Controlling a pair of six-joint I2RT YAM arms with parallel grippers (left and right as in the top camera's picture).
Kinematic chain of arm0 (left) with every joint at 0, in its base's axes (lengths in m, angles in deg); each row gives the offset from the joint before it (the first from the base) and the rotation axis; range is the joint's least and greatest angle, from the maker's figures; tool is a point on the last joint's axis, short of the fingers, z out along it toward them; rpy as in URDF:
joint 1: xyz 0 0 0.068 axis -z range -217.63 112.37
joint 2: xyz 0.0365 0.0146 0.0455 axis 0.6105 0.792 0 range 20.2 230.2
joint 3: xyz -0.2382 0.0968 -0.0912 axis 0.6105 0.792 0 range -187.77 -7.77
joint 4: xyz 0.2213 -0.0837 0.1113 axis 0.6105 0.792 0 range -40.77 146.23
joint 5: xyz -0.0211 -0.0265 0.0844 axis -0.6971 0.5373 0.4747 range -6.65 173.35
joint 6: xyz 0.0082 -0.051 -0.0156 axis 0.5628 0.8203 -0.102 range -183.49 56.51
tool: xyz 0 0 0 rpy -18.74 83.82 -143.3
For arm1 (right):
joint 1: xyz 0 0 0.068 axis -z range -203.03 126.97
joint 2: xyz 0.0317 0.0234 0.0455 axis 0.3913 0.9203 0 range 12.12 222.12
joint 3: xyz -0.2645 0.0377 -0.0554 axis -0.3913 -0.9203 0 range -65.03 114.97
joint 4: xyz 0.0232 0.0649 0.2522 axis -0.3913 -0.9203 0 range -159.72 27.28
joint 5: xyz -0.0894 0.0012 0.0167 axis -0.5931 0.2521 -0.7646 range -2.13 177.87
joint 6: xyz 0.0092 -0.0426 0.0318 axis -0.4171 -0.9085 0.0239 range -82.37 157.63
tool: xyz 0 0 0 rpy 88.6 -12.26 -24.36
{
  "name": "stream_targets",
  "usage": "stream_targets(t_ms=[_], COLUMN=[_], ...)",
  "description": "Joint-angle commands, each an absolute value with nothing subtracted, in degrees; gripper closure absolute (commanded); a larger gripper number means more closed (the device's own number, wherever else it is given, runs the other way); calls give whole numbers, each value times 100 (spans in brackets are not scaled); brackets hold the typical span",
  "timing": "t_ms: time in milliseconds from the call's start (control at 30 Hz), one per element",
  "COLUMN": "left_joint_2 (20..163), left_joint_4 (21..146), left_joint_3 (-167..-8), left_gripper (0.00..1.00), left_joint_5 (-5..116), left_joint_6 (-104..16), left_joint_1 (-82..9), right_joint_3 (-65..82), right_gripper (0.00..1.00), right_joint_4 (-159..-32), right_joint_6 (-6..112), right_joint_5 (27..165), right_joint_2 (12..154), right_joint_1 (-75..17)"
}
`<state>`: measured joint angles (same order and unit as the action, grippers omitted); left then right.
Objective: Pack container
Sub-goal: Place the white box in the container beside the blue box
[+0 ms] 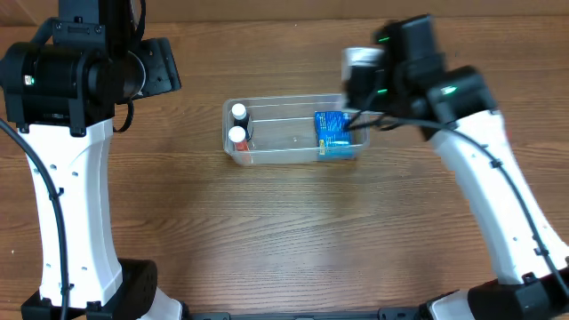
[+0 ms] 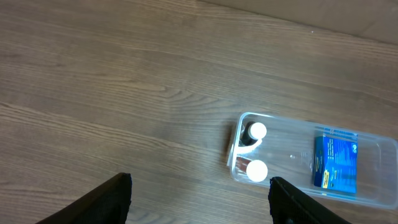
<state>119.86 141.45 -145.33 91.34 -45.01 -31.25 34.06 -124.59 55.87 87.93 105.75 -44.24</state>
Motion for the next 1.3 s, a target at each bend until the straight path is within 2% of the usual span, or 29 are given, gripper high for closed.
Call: stream_targets(t_ms=[0,133,433,867,1067,1267], left_joint_2=[12023,12021,12023,12023,12021,12023], left_joint_4=[14161,14158,14158,14161,14161,14200], left_joint_3=[-14550,-14550,-14550,-14550,-14550,-14550], left_gripper=[28,28,28,28,28,28], left_joint_5=[9123,9123,9123,9123,9123,9123], left_joint_6=[-4508,-4508,-4508,-4508,-4508,-4508], left_joint_1=[-3123,-3123,-3123,-3123,-3123,-3123], right_joint_3=[3469,3469,3469,3443,3399,3406], right_gripper=[35,35,35,34,15,13], right_joint_4=[-12074,-11836,-11797,-11851,-11845,-11856], right_joint_6=[5766,5902,6016,6016,6013,6013], right_joint_5=[8804,8804,8909,8909,8904,8904], right_joint_2=[10885,11447,12509,13106,13121,13119], right_joint_1=[-5071,-5423,-5458,-5458,-5452,-5441])
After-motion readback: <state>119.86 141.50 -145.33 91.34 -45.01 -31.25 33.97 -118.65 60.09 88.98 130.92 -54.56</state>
